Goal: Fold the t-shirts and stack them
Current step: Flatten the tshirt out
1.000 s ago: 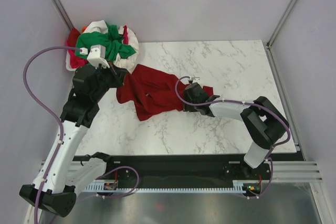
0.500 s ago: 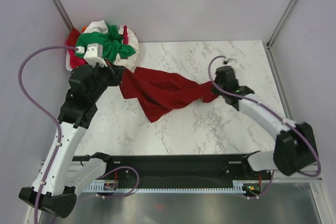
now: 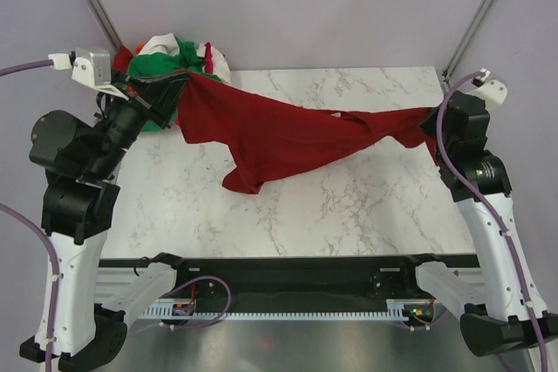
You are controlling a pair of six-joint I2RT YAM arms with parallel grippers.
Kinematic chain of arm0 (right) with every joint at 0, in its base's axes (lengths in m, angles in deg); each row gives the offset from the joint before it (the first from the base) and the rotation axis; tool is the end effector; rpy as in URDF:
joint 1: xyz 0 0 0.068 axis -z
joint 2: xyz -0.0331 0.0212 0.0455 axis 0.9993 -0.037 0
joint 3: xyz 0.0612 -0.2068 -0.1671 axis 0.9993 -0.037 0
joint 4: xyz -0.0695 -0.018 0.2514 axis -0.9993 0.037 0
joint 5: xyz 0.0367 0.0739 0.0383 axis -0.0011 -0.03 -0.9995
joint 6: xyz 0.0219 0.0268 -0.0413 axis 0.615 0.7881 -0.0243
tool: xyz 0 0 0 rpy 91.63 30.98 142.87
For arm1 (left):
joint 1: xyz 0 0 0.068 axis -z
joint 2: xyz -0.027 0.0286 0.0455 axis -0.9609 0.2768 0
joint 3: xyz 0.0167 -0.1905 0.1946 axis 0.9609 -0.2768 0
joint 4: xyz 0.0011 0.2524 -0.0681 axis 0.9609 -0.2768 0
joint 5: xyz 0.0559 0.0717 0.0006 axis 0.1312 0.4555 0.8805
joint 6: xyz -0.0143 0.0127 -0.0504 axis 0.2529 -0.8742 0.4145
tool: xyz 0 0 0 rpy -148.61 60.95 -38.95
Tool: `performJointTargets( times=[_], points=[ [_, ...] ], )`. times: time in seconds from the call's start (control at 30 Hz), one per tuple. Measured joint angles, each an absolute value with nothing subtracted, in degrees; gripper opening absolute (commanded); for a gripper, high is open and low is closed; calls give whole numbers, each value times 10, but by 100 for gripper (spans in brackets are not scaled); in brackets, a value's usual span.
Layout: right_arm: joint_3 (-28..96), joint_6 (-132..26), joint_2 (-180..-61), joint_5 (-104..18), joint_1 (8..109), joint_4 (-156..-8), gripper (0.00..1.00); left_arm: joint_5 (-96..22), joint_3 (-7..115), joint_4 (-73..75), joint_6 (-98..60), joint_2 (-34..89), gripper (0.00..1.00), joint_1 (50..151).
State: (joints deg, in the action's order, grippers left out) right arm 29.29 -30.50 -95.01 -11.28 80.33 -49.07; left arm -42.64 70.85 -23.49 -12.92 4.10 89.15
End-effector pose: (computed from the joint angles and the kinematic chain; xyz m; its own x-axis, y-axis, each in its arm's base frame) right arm 0.1933 0.0105 0.4204 -0.1381 0.4337 -0.8904 0.3902 0.8501 0.3536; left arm 0.1129 -0.0394 0.5447 0.0917 -0.3337 -0.9382 0.5283 0.8150 -0.2382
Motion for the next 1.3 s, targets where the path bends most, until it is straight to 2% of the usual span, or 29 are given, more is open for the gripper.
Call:
performJointTargets(
  times=[0.1, 0.13, 0.17, 0.2, 0.23, 0.27, 0.4, 0.47, 0.67, 0.73, 0.77, 0.8, 0.87, 0.9, 0.93, 1.0, 1.07, 1.3],
  points=[
    [299, -303, -924, -89, 804, -473, 1, -470, 740, -235, -131, 44, 2, 892],
    [298, -300, -914, -74, 804, -468, 7, -488, 748, -233, -130, 47, 2, 892],
    [295, -296, -905, -56, 804, -466, 34, -508, 754, -231, -130, 49, 2, 892],
    [286, -287, -897, -40, 805, -469, 57, -527, 757, -225, -129, 52, 2, 892],
    [271, -281, -889, -24, 809, -470, 86, -544, 753, -216, -127, 55, 2, 895],
    [256, -273, -884, -15, 813, -471, 98, -556, 746, -209, -126, 59, 2, 904],
    [166, -252, -897, -4, 838, -460, 98, -577, 651, -189, -122, 92, 2, 1001],
    [142, -247, -920, -5, 843, -441, 98, -551, 602, -187, -126, 128, 2, 1064],
    [154, -244, -895, -13, 845, -428, 98, -483, 449, -175, -122, 285, 2, 1182],
    [162, -249, -874, -53, 847, -443, 98, -481, 417, -172, -120, 314, 7, 1206],
    [162, -253, -866, -76, 848, -452, 98, -481, 413, -170, -120, 326, 12, 1215],
    [160, -256, -858, -111, 848, -465, 98, -482, 412, -165, -120, 339, 36, 1225],
    [145, -261, -848, -204, 848, -508, 98, -486, 412, -141, -117, 357, 66, 1238],
    [131, -262, -846, -256, 847, -532, 98, -486, 412, -135, -117, 362, 89, 1240],
    [118, -262, -848, -294, 846, -549, 98, -483, 411, -129, -115, 364, 99, 1240],
    [73, -260, -862, -377, 830, -591, 98, -469, 402, -120, -109, 356, 100, 1239],
    [43, -259, -884, -411, 793, -602, 96, -450, 385, -118, -107, 332, 100, 1230],
    [15, -253, -951, -390, 514, -598, 87, -388, 344, -177, -87, 156, 100, 1102]
  ],
)
